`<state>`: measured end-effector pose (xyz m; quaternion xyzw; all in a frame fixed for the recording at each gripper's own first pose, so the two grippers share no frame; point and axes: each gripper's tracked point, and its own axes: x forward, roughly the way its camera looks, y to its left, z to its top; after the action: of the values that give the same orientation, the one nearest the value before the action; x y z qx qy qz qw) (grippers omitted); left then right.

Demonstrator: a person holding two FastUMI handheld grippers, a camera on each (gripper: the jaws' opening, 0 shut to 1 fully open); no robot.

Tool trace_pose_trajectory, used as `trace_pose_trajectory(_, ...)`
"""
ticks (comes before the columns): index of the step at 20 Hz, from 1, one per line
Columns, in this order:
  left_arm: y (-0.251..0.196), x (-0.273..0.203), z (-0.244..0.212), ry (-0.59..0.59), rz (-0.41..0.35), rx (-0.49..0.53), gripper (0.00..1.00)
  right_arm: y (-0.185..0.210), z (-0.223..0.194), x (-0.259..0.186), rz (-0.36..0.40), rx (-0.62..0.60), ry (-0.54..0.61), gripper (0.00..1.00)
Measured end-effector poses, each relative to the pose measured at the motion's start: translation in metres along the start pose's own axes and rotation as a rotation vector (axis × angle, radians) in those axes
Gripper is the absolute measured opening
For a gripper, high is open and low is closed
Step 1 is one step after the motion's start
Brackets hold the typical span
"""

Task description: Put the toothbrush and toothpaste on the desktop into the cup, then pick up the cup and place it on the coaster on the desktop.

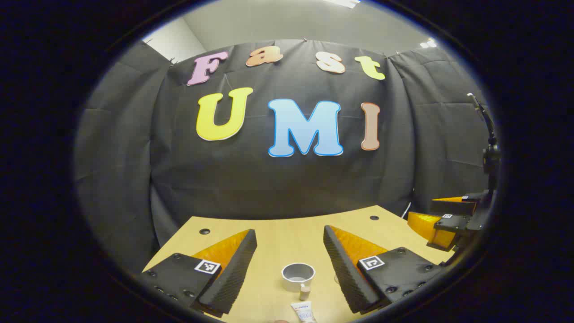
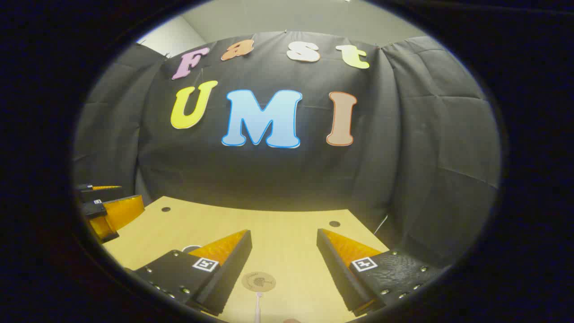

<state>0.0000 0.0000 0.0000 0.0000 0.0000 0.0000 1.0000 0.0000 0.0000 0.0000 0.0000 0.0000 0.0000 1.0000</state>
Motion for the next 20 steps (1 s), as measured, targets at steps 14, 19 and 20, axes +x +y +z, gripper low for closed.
trace_pose_trajectory(14,-0.012,0.016,-0.051,0.176,0.016,-0.019,1.00,-0.003,-0.054,0.010,0.054,0.010,0.218,0.92)
trace_pose_trajectory(19,-0.018,0.013,-0.111,0.350,0.014,-0.025,0.97,0.003,-0.109,0.010,0.075,0.012,0.437,0.92)
trace_pose_trajectory(20,-0.020,0.010,-0.126,0.387,0.012,-0.031,1.00,0.004,-0.119,0.008,0.080,0.011,0.481,0.92)
